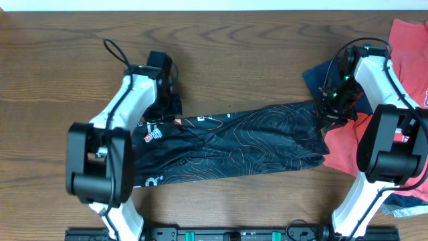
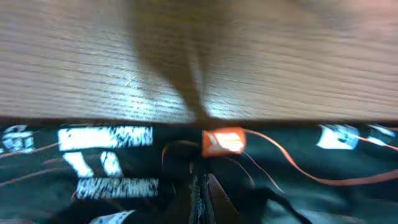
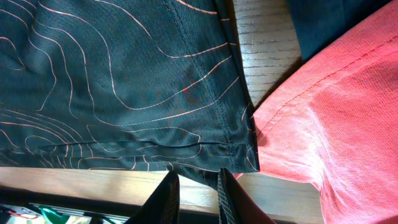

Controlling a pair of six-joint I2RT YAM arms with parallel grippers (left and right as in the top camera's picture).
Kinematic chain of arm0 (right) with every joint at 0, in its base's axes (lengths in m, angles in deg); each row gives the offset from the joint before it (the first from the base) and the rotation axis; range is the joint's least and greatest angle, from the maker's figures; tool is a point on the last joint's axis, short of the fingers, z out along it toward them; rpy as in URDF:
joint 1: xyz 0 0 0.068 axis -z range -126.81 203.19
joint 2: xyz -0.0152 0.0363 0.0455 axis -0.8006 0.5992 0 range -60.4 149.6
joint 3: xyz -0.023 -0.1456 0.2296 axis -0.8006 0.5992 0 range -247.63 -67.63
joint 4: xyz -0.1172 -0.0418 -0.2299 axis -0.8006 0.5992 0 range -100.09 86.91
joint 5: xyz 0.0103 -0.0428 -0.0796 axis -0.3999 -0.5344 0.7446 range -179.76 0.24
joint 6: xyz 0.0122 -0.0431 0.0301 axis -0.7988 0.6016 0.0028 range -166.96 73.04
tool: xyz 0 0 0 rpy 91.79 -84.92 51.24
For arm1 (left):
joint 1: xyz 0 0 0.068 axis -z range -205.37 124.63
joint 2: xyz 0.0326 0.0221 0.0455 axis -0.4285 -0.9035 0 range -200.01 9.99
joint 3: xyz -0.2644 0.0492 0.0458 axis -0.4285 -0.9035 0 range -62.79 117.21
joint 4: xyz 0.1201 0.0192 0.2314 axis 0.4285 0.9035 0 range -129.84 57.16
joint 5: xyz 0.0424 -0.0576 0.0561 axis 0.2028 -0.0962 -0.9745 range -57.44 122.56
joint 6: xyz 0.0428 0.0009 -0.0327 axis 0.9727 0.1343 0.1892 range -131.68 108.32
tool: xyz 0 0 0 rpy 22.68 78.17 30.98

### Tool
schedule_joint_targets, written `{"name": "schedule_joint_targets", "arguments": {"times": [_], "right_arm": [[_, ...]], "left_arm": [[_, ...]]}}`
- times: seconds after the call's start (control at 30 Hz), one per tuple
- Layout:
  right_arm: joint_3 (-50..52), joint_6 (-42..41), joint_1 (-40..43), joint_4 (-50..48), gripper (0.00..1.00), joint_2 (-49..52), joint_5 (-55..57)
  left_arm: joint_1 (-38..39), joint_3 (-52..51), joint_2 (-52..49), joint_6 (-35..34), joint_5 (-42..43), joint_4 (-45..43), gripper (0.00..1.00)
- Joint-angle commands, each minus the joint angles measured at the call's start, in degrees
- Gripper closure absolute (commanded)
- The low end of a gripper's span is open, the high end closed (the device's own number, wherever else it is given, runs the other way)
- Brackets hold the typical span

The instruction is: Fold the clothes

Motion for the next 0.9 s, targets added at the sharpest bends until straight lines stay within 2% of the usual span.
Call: {"name": "schedule_joint_targets", "arguments": {"times": [0.0, 0.17, 0.43, 0.47, 0.53, 0.57, 0.63, 0.87], "right_arm": [[0.07, 0.85, 0.02, 0.04, 0.80, 0.42, 0.55], [0.07, 0.85, -0.04, 0.02, 0.80, 0.42, 0.55], [0.07, 0.87, 0.02, 0.02, 0.80, 0.42, 0.57], [0.07, 0.87, 0.02, 0.02, 0.80, 0.42, 0.57], [0.07, 0.87, 0.02, 0.02, 0.80, 0.42, 0.57], [0.07, 0.87, 0.02, 0.04, 0.80, 0.42, 0.57], [0.07, 0.87, 0.02, 0.09, 0.80, 0.42, 0.59], [0.07, 0.63, 1.77, 1.42, 0.79, 0.42, 2.71]], "left_arm": [[0.13, -0.33, 0.72, 0.66, 0.96, 0.22, 0.94], [0.98, -0.68, 0.72, 0.68, 3.98, 0.81, 0.94], [6.95, -4.59, 0.72, 2.49, 4.35, 0.15, 0.94], [7.67, -4.96, 0.72, 3.10, 4.33, 0.24, 0.90], [8.63, -5.25, 0.72, 4.39, 3.89, 0.31, 0.56], [8.72, -5.22, 0.74, 4.48, 3.26, 0.31, 0.48], [8.55, -4.90, 0.76, 4.59, 1.90, 0.48, 0.45], [5.81, -3.72, 3.50, 3.69, 1.53, 4.17, 0.45]]}}
